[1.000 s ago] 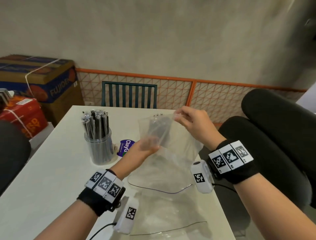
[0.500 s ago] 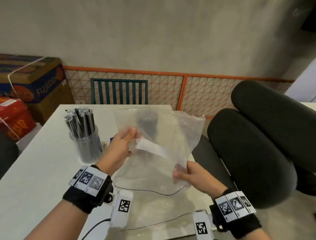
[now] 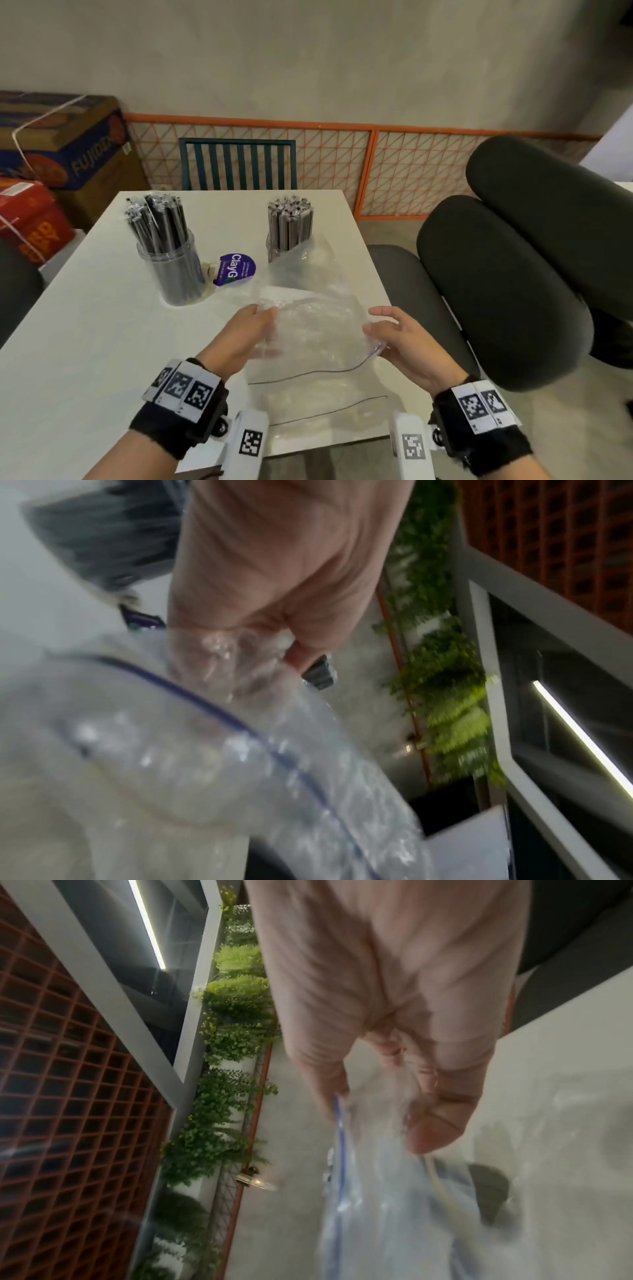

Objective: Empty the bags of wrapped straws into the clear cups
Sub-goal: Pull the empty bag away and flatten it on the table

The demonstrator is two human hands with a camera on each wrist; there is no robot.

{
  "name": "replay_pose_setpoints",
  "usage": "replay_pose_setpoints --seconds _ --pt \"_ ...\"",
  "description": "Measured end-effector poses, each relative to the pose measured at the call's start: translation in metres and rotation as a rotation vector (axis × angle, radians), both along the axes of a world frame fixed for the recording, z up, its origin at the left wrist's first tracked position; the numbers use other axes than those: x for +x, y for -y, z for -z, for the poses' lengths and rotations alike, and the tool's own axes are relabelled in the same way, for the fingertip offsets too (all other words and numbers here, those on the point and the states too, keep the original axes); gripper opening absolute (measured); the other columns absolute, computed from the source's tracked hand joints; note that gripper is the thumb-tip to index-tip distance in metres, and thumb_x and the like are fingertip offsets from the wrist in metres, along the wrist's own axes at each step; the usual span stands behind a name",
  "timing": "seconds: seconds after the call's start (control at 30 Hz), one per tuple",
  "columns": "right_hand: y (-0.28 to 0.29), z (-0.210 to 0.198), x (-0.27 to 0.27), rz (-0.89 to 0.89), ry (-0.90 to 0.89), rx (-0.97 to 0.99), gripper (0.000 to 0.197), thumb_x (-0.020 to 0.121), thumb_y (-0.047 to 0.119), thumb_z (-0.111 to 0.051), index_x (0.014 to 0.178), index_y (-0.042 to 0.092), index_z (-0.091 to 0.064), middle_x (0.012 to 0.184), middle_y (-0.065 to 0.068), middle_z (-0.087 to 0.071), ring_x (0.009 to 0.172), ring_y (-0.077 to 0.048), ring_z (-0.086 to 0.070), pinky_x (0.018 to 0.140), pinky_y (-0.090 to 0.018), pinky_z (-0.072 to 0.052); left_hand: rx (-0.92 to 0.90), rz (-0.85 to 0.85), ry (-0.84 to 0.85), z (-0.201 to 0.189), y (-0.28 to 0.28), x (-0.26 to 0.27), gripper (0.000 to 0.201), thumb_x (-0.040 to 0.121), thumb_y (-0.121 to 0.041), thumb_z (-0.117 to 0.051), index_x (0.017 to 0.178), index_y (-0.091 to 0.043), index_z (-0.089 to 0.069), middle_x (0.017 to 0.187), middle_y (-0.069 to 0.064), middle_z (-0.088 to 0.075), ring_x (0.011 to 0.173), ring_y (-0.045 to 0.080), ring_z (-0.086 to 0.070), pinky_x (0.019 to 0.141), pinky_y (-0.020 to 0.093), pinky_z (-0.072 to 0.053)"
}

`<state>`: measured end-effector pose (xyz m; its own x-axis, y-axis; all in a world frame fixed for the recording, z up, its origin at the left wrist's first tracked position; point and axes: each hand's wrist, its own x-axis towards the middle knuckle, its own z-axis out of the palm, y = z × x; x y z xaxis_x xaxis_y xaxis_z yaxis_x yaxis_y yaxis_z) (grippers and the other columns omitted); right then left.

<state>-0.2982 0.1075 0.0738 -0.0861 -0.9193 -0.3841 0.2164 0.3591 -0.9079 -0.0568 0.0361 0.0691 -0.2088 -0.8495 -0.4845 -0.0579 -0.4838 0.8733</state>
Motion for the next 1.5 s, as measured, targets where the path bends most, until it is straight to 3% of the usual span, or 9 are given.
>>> replay_pose_setpoints --seconds 0.3,0.53,0.63,0.73,0.97,1.1,1.2,1.4,1.5 --pt "-0.04 0.018 -0.015 -0.172 -0.226 0.0 0.017 0.081 0.009 -0.07 0.097 0.008 -0.064 0.087 -0.013 -0.049 0.068 -0.018 -0.057 0.07 -0.024 -0.051 -0.165 -0.073 -0.066 0.0 -0.016 0.003 0.01 0.099 -0.021 -0.041 0.103 -0.03 -0.037 0.093 0.009 -0.051 0.077 0.025 -0.059 0.073 0.063 -0.053" --pt "-0.05 0.02 -0.007 0.065 -0.403 -0.185 0.022 0.082 -0.004 -0.064 0.072 0.006 -0.048 0.07 -0.017 -0.05 0.061 -0.024 -0.061 0.054 -0.035 -0.057 -0.08 0.145 -0.082 0.007 -0.03 0.001 0.051 0.094 -0.03 -0.05 0.125 -0.054 -0.017 0.104 -0.008 -0.059 0.087 0.016 -0.064 0.057 0.033 -0.055" --pt "-0.05 0.024 -0.012 0.331 -0.748 -0.239 0.02 0.086 -0.001 -0.058 0.073 0.007 -0.045 0.066 -0.019 -0.051 0.058 -0.029 -0.06 0.054 -0.041 -0.056 -0.22 0.035 0.033 0.021 -0.03 -0.001 0.056 0.094 -0.015 -0.052 0.135 -0.044 -0.026 0.068 -0.001 -0.054 0.06 0.012 -0.049 0.049 0.019 -0.045" --pt "-0.052 0.031 -0.011 0.41 -0.962 -0.291 0.027 0.093 0.013 -0.052 0.071 0.006 -0.038 0.056 -0.012 -0.049 0.052 -0.025 -0.059 0.053 -0.043 -0.05 -0.407 -0.076 0.112 0.025 -0.031 -0.009 0.061 0.092 -0.014 -0.055 0.14 -0.04 -0.028 0.082 0.001 -0.051 0.074 0.014 -0.05 0.062 0.023 -0.041" --pt "-0.08 0.077 -0.029 -0.089 -1.088 -0.337 0.034 0.088 0.02 -0.061 0.072 0.028 -0.032 0.066 0.002 -0.045 0.061 -0.021 -0.05 0.058 -0.034 -0.046 -0.351 0.177 0.239 0.055 -0.043 0.006 0.06 0.089 -0.013 -0.06 0.138 -0.034 -0.034 0.117 0.003 -0.047 0.106 0.021 -0.049 0.087 0.033 -0.045" --pt "-0.092 0.094 -0.038 -0.58 -0.854 0.038 0.052 0.068 0.046 -0.077 0.099 0.032 -0.037 0.11 0.014 -0.046 0.098 -0.009 -0.051 0.075 -0.018 -0.04 -0.165 0.319 0.294 0.082 -0.053 0.011 0.059 0.091 -0.012 -0.056 0.141 -0.028 -0.03 0.089 0.001 -0.047 0.071 0.013 -0.051 0.057 0.017 -0.044" --pt "-0.074 0.088 -0.035 -0.423 -0.571 0.146 0.059 0.069 0.058 -0.07 0.105 0.025 -0.036 0.114 0.001 -0.053 0.099 -0.016 -0.057 0.075 -0.023 -0.045 -0.161 0.233 0.281 0.086 -0.048 0.011 0.054 0.094 -0.017 -0.053 0.14 -0.029 -0.029 0.105 0.007 -0.049 0.068 0.016 -0.056 0.05 0.017 -0.043" --pt "-0.012 0.083 -0.008 -0.127 -0.792 0.229 0.049 0.088 0.045 -0.056 0.122 0.016 -0.036 0.104 -0.011 -0.064 0.082 -0.021 -0.06 0.07 -0.027 -0.047 -0.289 0.233 0.174 0.085 -0.044 0.012 0.046 0.096 -0.011 -0.046 0.129 -0.042 -0.039 0.134 0.002 -0.05 0.128 0.024 -0.042 0.093 0.037 -0.044" --pt "0.007 0.074 0.003 -0.187 -0.717 0.239 0.037 0.09 0.019 -0.058 0.123 0.012 -0.043 0.096 -0.011 -0.062 0.062 -0.014 -0.051 0.048 -0.018 -0.037 -0.343 0.175 0.173 0.082 -0.042 0.013 0.051 0.096 -0.007 -0.044 0.129 -0.045 -0.042 0.128 -0.001 -0.054 0.115 0.021 -0.051 0.077 0.028 -0.048"
